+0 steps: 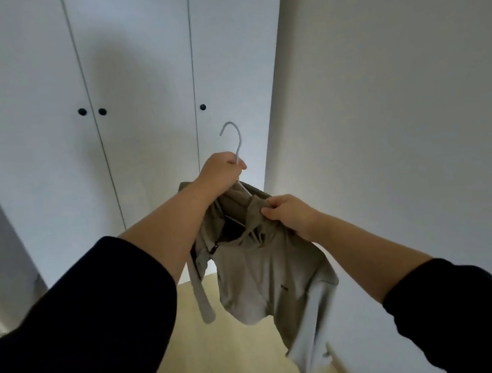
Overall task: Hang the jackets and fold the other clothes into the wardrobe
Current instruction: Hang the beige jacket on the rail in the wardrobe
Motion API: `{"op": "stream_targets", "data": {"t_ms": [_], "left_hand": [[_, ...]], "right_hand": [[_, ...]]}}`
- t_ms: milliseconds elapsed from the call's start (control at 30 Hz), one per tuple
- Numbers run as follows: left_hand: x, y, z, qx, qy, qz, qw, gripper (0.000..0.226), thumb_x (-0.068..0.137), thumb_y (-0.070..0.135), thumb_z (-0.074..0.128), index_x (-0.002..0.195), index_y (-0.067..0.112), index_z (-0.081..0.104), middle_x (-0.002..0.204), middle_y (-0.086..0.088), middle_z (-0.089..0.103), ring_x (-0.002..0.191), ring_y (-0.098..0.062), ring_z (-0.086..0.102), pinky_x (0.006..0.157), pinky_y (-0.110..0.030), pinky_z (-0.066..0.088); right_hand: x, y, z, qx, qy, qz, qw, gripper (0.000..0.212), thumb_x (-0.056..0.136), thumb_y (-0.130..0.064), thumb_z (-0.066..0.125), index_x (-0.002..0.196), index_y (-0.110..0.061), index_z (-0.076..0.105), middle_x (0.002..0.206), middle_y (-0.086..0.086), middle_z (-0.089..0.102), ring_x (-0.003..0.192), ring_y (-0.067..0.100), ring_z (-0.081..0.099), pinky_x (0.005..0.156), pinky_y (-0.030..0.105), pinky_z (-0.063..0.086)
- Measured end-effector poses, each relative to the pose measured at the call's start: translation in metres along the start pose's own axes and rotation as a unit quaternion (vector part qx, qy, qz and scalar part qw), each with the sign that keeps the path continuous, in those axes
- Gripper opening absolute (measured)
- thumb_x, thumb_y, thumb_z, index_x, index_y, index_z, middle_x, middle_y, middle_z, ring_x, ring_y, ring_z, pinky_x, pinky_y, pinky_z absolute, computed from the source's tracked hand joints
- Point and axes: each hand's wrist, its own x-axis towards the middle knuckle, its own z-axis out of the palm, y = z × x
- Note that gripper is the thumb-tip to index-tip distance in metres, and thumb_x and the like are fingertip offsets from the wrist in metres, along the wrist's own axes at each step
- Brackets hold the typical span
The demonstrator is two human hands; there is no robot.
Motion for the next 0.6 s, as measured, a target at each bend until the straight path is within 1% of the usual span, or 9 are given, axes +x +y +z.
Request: {"op": "stream_targets", "data": {"t_ms": [67, 167, 233, 300, 333, 400, 467, 533, 600], "left_hand": [[0.005, 0.008, -0.031, -0.102, 0.024, -0.046, 0.993, 0.013, 0.088, 0.013, 0.053, 0.08, 0.017, 0.062, 0.084, 0.007, 0.062, 0.083, -0.008, 0.057, 0.067, -0.021, 0.041], [0.014, 0.005, -0.066, -0.165, 0.09, -0.099, 0.977, 0.016, 0.091, 0.024, 0.051, 0.084, 0.013, 0.06, 0.072, 0.006, 0.065, 0.07, -0.005, 0.062, 0.062, -0.02, 0.042], [0.02, -0.007, -0.087, -0.214, 0.115, -0.133, 0.961, 0.019, 0.095, 0.022, 0.047, 0.086, 0.009, 0.057, 0.065, 0.003, 0.065, 0.056, -0.005, 0.063, 0.059, -0.018, 0.046], [0.027, -0.022, -0.109, -0.207, 0.124, -0.156, 0.958, 0.026, 0.099, 0.015, 0.043, 0.078, 0.007, 0.054, 0.047, 0.004, 0.061, 0.041, -0.003, 0.058, 0.057, -0.016, 0.046], [0.032, -0.032, -0.118, -0.189, 0.127, -0.166, 0.959, 0.029, 0.1, 0.013, 0.042, 0.073, 0.007, 0.052, 0.042, 0.004, 0.058, 0.039, -0.004, 0.057, 0.056, -0.016, 0.046], [0.041, -0.049, -0.137, -0.164, 0.135, -0.179, 0.961, 0.033, 0.1, 0.01, 0.042, 0.068, 0.007, 0.049, 0.049, -0.002, 0.056, 0.04, -0.008, 0.057, 0.051, -0.017, 0.045], [0.053, -0.069, -0.156, -0.16, 0.142, -0.186, 0.959, 0.033, 0.099, 0.009, 0.042, 0.067, 0.006, 0.05, 0.051, -0.002, 0.054, 0.039, -0.009, 0.058, 0.048, -0.017, 0.046], [0.067, -0.091, -0.175, -0.142, 0.136, -0.186, 0.963, 0.031, 0.099, 0.009, 0.043, 0.069, 0.006, 0.053, 0.049, -0.002, 0.056, 0.051, -0.013, 0.063, 0.059, -0.021, 0.049], [0.084, -0.11, -0.195, -0.125, 0.125, -0.181, 0.967, 0.028, 0.098, 0.008, 0.042, 0.074, 0.006, 0.056, 0.057, -0.005, 0.058, 0.064, -0.018, 0.066, 0.071, -0.028, 0.054]], "right_hand": [[0.014, -0.021, 0.018, -0.036, -0.012, -0.012, 0.999, 0.017, 0.095, -0.015, 0.056, 0.101, -0.005, 0.068, 0.101, 0.015, 0.067, 0.089, 0.026, 0.063, 0.092, 0.038, 0.052], [0.04, -0.04, 0.049, -0.056, -0.022, -0.015, 0.998, 0.023, 0.094, -0.02, 0.058, 0.109, -0.005, 0.068, 0.107, 0.014, 0.067, 0.098, 0.029, 0.064, 0.095, 0.038, 0.051], [0.056, -0.049, 0.07, -0.042, -0.043, -0.009, 0.998, 0.025, 0.093, -0.021, 0.06, 0.112, -0.005, 0.066, 0.11, 0.014, 0.066, 0.101, 0.03, 0.064, 0.095, 0.04, 0.052], [0.073, -0.058, 0.089, -0.029, -0.077, -0.013, 0.997, 0.021, 0.092, -0.022, 0.062, 0.105, -0.006, 0.067, 0.102, 0.014, 0.067, 0.094, 0.029, 0.066, 0.089, 0.04, 0.055], [0.082, -0.062, 0.098, -0.02, -0.1, -0.022, 0.995, 0.016, 0.092, -0.021, 0.062, 0.099, -0.007, 0.067, 0.094, 0.014, 0.067, 0.084, 0.027, 0.066, 0.082, 0.038, 0.057], [0.106, -0.075, 0.112, 0.018, -0.135, -0.039, 0.99, 0.013, 0.094, -0.016, 0.058, 0.088, -0.007, 0.064, 0.078, 0.011, 0.066, 0.061, 0.019, 0.062, 0.062, 0.032, 0.056], [0.135, -0.091, 0.124, 0.052, -0.143, -0.049, 0.987, 0.014, 0.095, -0.012, 0.054, 0.086, -0.007, 0.063, 0.071, 0.009, 0.066, 0.053, 0.015, 0.058, 0.051, 0.026, 0.052], [0.169, -0.107, 0.133, 0.065, -0.147, -0.062, 0.985, 0.012, 0.094, -0.009, 0.055, 0.086, -0.007, 0.064, 0.068, 0.009, 0.066, 0.053, 0.016, 0.058, 0.05, 0.025, 0.051], [0.207, -0.122, 0.144, 0.06, -0.153, -0.079, 0.983, 0.01, 0.093, -0.008, 0.056, 0.087, -0.005, 0.064, 0.069, 0.01, 0.065, 0.053, 0.017, 0.058, 0.05, 0.026, 0.051]]}}
